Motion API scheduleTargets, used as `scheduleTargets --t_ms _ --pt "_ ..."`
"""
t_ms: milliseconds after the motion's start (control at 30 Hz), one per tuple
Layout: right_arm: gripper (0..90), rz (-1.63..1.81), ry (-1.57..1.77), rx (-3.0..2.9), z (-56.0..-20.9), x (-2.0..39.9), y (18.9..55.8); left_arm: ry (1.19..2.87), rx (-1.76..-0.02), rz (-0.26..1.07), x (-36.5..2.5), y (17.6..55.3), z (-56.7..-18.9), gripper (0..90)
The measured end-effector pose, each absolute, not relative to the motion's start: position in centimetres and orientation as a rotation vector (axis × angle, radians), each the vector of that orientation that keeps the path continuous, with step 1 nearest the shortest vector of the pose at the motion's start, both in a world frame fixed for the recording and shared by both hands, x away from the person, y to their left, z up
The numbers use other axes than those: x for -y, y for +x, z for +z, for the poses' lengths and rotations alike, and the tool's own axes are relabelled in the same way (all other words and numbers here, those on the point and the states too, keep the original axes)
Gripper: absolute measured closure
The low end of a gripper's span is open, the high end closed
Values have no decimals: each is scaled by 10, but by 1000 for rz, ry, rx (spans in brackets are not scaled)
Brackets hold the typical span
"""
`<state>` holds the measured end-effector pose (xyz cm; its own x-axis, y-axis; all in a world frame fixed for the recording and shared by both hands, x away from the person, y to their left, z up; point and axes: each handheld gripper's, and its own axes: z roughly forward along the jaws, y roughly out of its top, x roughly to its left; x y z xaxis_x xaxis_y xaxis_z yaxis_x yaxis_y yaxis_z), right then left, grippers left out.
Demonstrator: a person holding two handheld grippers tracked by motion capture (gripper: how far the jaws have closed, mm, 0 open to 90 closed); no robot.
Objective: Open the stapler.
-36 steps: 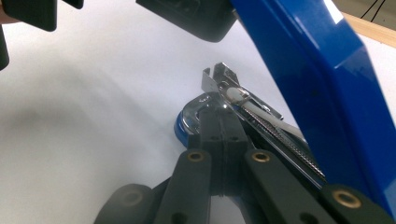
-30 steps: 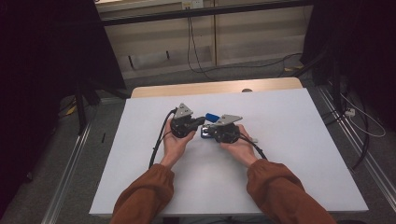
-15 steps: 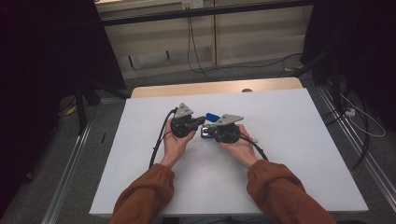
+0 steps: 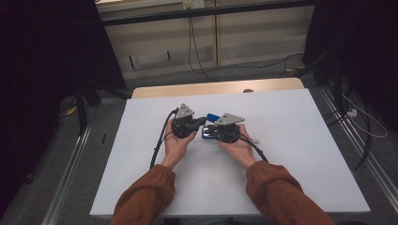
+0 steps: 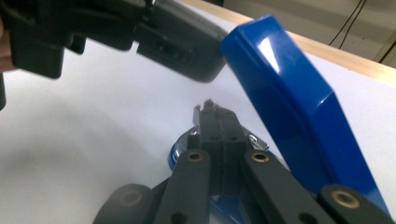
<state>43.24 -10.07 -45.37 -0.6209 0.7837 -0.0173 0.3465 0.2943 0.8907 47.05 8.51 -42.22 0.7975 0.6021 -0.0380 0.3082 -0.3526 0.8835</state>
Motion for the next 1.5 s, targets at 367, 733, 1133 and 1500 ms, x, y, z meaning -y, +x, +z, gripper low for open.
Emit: scheduleTargets --t_ms 367,733,1133,1500 --pt "900 1261 1034 -2063 -453 100 433 1956 -711 335 -88 473 -426 900" --pt "900 1273 1031 -2076 -451 101 433 2016 -698 313 -86 477 -436 900" --pt "900 1263 1033 -2064 -452 101 434 2028 -691 326 -85 478 -441 900" --pt "900 1251 1042 -2051 -453 97 434 2043 -697 334 -84 477 -446 900"
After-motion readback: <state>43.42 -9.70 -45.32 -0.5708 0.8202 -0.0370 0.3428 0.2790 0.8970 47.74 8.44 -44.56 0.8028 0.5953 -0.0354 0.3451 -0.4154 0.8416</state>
